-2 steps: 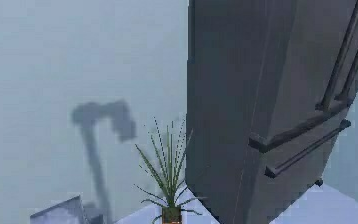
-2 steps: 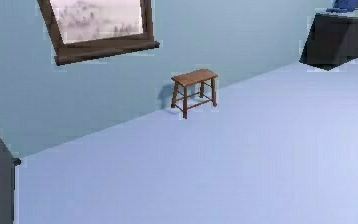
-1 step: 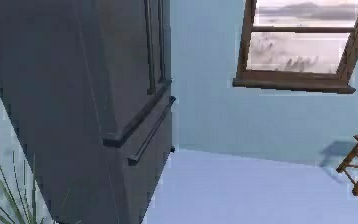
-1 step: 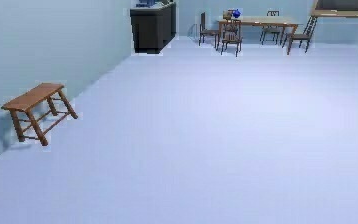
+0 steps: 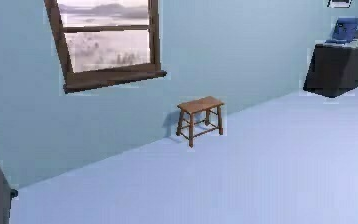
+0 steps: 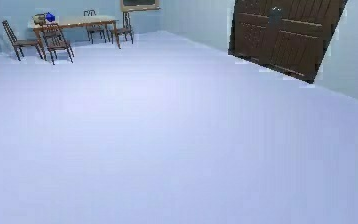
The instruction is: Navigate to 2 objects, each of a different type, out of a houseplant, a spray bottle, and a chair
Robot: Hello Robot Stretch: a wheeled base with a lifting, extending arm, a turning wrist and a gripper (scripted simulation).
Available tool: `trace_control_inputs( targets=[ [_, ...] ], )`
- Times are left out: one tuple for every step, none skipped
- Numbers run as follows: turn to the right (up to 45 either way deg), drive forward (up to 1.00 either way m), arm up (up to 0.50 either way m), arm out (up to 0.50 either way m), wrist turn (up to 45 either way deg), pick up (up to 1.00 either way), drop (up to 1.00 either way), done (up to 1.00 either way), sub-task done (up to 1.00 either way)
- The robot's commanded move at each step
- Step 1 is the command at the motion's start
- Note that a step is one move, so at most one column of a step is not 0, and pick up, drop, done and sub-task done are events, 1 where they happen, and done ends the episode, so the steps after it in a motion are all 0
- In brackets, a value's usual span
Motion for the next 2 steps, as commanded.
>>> trace_control_inputs(
  targets=[
    [45.0, 0.00, 0.00, 0.00, 0.0, 0.00, 0.00, 0.00, 0.00],
    [9.0, 0.00, 0.00, 0.00, 0.0, 0.00, 0.00, 0.00, 0.00]
  ],
)
